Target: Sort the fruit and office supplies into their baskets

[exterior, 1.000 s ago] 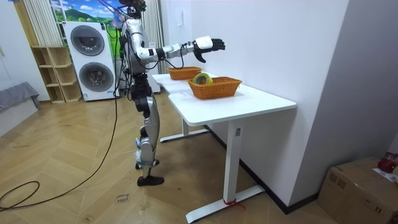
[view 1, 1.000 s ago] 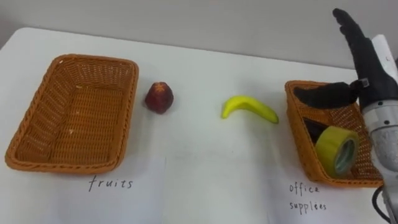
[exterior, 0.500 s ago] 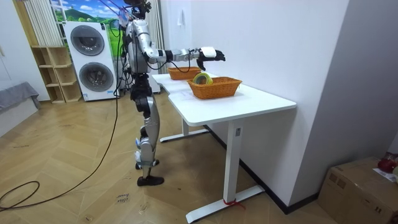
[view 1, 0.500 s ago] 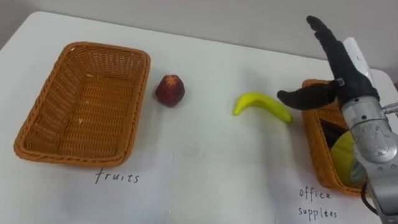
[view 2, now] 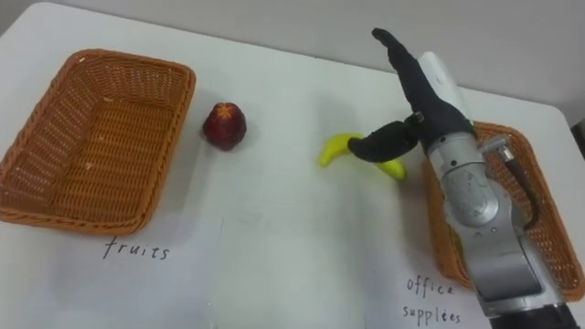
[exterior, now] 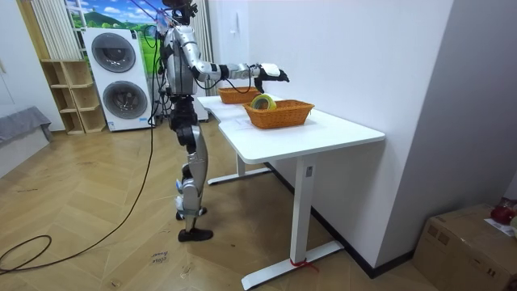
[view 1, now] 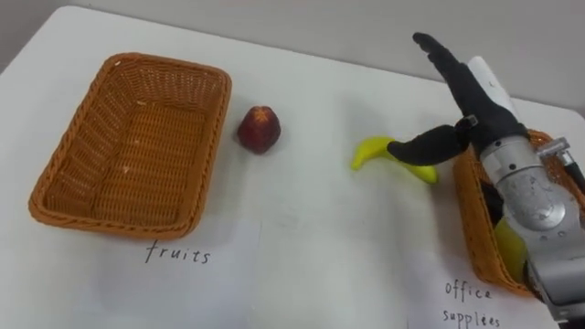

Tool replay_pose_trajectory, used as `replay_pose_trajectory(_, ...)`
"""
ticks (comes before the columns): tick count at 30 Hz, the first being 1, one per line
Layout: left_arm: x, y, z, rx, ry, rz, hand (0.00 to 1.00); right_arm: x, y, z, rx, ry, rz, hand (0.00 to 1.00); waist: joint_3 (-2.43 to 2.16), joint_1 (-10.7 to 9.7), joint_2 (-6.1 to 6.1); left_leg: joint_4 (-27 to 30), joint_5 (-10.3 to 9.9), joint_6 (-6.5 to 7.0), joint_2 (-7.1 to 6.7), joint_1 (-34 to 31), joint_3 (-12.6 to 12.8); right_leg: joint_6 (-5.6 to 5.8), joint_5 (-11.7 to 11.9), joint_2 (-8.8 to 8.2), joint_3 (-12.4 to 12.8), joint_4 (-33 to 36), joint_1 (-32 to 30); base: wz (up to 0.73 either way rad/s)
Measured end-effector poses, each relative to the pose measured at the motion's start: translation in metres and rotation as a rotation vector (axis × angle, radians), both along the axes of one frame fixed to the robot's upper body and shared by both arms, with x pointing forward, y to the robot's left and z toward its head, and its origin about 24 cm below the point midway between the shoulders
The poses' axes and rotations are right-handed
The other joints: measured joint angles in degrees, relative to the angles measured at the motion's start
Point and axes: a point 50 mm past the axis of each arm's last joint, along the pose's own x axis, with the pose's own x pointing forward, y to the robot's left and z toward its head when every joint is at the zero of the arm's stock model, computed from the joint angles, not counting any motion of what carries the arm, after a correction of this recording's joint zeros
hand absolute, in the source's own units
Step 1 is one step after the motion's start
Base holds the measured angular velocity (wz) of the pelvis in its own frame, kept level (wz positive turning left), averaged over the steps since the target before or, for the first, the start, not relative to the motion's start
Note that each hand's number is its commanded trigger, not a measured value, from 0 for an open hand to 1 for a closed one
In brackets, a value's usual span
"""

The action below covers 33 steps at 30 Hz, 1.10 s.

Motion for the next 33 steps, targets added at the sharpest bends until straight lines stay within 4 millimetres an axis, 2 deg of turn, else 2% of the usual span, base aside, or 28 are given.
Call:
replay_pose_trajectory(3,0.000,0.001,0.000,-0.006,0.000,-0.002,0.00,0.000,0.001,-0.001,-0.006,0.013,0.015,0.00,-0.01,0.0,-0.09,0.0,0.0,0.02,-0.02,-0.1,-0.1,0.00,0.0,-0.07,-0.1,-0.1,0.0,0.01)
replay_pose_trajectory(11,0.001,0.007,0.002,-0.009,0.006,-0.010,0.00,-0.001,0.001,-0.005,-0.172,0.081,0.073,0.00,-0.01,0.0,-0.27,0.5,0.0,0.01,0.00,-0.9,-0.6,0.01,0.0,-0.10,-1.5,-0.2,-0.1,0.04)
replay_pose_trajectory(18,0.002,0.007,0.003,-0.023,0.007,-0.016,0.00,-0.002,-0.003,-0.027,-0.219,0.209,0.102,0.00,-0.35,0.7,-0.94,0.8,0.0,0.01,-0.07,-1.1,-1.5,0.00,0.0,-0.25,-2.8,-0.1,0.0,0.05)
replay_pose_trajectory(20,0.007,0.007,0.003,-0.024,-0.002,-0.026,0.00,-0.002,-0.007,-0.033,-0.228,0.243,0.095,0.00,-0.27,1.4,-1.10,0.8,0.0,0.01,-0.08,-1.1,-1.6,0.00,0.0,-0.24,-2.8,-0.1,0.0,0.00)
replay_pose_trajectory(26,0.009,0.006,0.003,-0.029,-0.005,-0.030,0.00,0.002,-0.010,-0.038,-0.237,0.279,0.089,0.00,0.00,1.8,-0.97,0.8,0.0,0.01,-0.11,-1.0,-1.7,0.00,0.0,-0.25,-2.8,-0.1,0.2,0.00)
replay_pose_trajectory(28,0.009,0.006,0.003,-0.029,-0.005,-0.031,0.00,0.005,-0.012,-0.038,-0.239,0.285,0.082,0.00,0.41,1.9,-1.00,0.8,0.0,0.01,-0.11,-1.0,-1.7,0.00,0.0,-0.25,-2.8,-0.1,0.1,0.00)
replay_pose_trajectory(33,0.010,0.006,0.003,-0.030,-0.006,-0.031,0.00,0.005,-0.012,-0.038,-0.239,0.285,0.082,0.00,0.46,1.9,-1.00,0.8,0.0,0.01,-0.10,-1.4,-1.7,0.01,0.0,-0.21,-2.8,-0.1,-0.1,0.00)
